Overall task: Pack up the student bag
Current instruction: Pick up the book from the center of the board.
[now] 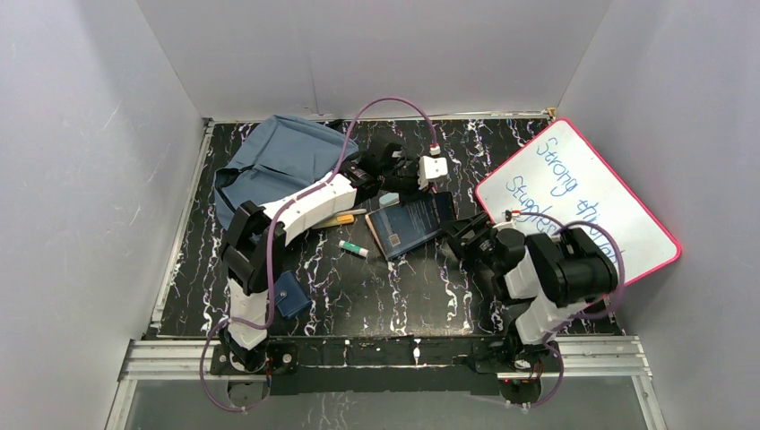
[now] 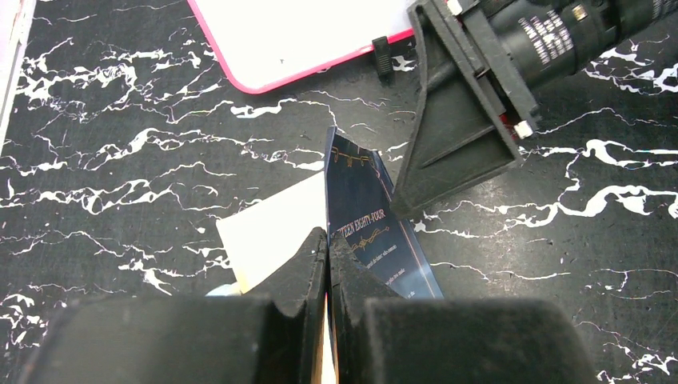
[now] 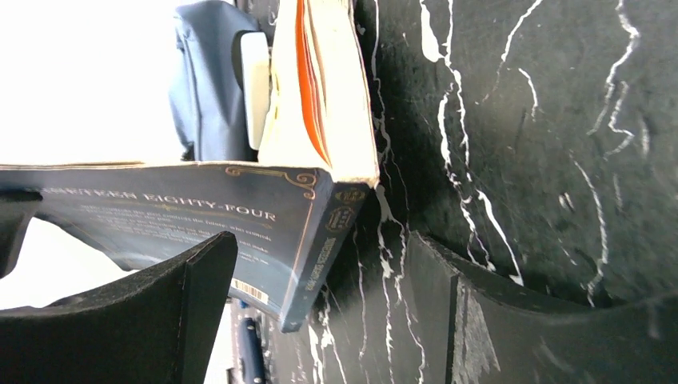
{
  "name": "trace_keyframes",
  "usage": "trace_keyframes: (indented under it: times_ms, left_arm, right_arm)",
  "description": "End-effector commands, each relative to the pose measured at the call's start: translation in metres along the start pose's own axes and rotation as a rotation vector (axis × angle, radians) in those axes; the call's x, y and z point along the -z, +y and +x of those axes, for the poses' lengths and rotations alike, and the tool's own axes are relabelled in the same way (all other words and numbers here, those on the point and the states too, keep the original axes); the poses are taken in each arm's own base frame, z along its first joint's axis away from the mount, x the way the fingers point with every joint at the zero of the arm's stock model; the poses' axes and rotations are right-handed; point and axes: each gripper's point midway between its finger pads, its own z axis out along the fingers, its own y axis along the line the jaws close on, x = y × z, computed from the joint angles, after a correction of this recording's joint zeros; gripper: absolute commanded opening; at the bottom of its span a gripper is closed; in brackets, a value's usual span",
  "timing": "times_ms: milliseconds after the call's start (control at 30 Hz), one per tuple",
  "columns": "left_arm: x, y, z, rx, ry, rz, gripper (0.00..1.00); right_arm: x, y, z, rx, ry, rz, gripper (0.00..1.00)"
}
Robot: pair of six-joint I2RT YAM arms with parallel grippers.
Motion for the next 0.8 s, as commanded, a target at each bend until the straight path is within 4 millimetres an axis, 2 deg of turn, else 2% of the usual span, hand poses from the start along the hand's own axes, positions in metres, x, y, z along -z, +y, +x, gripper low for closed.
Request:
trace_keyframes:
  times_ms: [0, 133, 200, 300, 433, 633, 767]
  left_arm:
    - [0.037, 0.021, -0.078, -0.123, -0.151, -0.098, 0.0]
    - [0.037, 0.022, -0.077, -0.124, -0.15, -0.104, 0.0]
    - [0.038, 0.021, -0.078, -0.125, -0.152, -0.103, 0.0]
    - [0.037, 0.022, -0.075, -0.122, -0.145, -0.103, 0.0]
    - [0.036, 0.021, -0.074, -0.12, -0.142, -0.103, 0.0]
    - [0.035, 0.023, -0.069, -0.111, -0.128, -0.112, 0.0]
    - [0.036, 0.026, -0.066, -0.113, -0.112, -0.129, 0.07]
  right_arm:
    - [-0.011, 0.014, -0.001, -0.048, -0.002, -0.117, 0.85]
    - [-0.017, 0.016, 0.0, -0.115, -0.006, -0.195, 0.78]
    - [-0.024, 0.009, 0.004, -0.148, 0.015, -0.188, 0.75]
    - [-0.029, 0.014, 0.005, -0.089, 0.014, -0.213, 0.75]
    - [-0.029, 0.026, -0.006, -0.015, -0.036, -0.249, 0.73]
    - [-0.033, 0.046, -0.01, 0.055, -0.037, -0.32, 0.55]
    - [-0.035, 0.053, -0.011, 0.076, -0.029, -0.347, 0.43]
